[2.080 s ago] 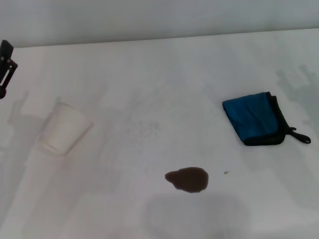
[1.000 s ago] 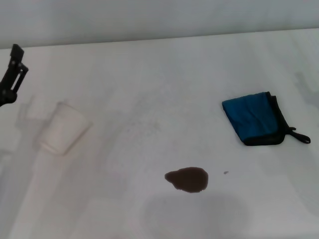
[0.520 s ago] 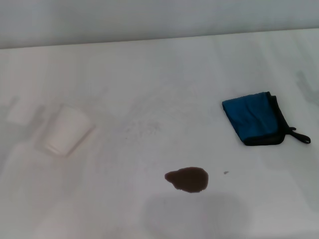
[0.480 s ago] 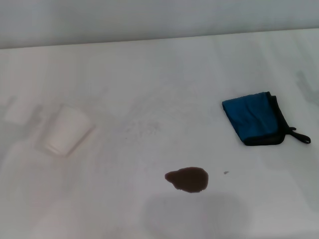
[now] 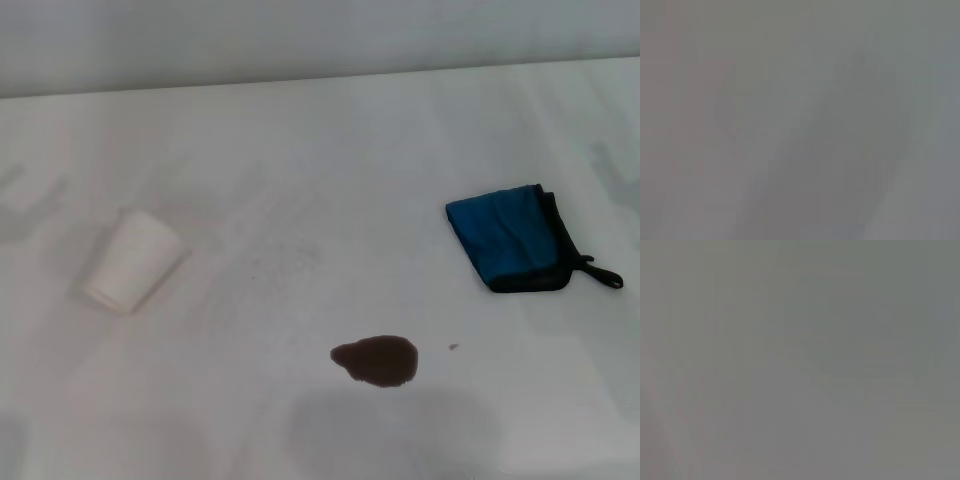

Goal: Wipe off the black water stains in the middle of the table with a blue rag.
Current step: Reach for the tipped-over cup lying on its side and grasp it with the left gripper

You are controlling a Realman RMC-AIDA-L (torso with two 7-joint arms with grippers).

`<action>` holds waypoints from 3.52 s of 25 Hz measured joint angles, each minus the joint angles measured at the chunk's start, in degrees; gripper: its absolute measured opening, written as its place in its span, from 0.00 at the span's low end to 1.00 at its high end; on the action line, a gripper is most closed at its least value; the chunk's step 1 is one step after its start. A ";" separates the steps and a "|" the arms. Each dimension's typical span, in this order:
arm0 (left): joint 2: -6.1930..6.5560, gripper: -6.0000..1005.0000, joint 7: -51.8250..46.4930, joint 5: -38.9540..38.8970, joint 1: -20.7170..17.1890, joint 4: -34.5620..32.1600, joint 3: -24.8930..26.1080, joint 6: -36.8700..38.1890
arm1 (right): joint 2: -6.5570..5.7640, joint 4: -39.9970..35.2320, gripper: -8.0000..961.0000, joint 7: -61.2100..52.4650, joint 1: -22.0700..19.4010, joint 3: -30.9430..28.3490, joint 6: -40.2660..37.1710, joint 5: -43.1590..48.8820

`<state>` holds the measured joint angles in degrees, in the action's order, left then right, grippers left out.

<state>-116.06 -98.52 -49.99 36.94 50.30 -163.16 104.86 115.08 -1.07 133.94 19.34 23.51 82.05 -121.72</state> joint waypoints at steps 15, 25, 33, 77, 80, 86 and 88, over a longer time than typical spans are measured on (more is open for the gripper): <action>8.24 0.78 -3.14 41.73 16.55 11.33 -0.20 6.42 | 0.05 0.75 0.89 -1.11 -0.47 0.13 -1.10 0.18; 8.06 0.82 -10.73 51.26 21.87 11.35 -0.15 5.49 | -0.03 0.56 0.89 -5.15 -0.53 0.13 -6.08 0.18; 4.13 0.87 -10.08 54.13 23.30 11.55 -0.14 1.77 | -0.04 0.71 0.89 -5.20 -0.70 0.64 -7.43 0.17; -2.39 0.87 -5.62 68.12 28.22 -2.84 -0.14 -14.47 | -0.21 -0.85 0.89 -4.53 -2.54 -2.86 -12.19 -0.63; -2.44 0.87 -5.64 69.14 28.33 -4.54 -0.15 -15.78 | -0.17 -0.26 0.89 -4.74 -2.52 -2.89 -12.18 -0.63; -2.28 0.87 -5.82 72.52 29.54 -6.28 -0.12 -18.13 | -0.12 0.69 0.89 -5.16 -2.81 -3.70 -11.54 -0.78; -2.37 0.87 -6.06 72.51 29.58 -6.82 -0.08 -18.50 | -0.08 1.41 0.89 -5.12 -2.79 -3.70 -9.97 -0.84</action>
<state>-118.43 -104.58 22.52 66.52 43.48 -163.23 86.36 115.00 0.34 128.82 16.56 19.82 72.07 -122.56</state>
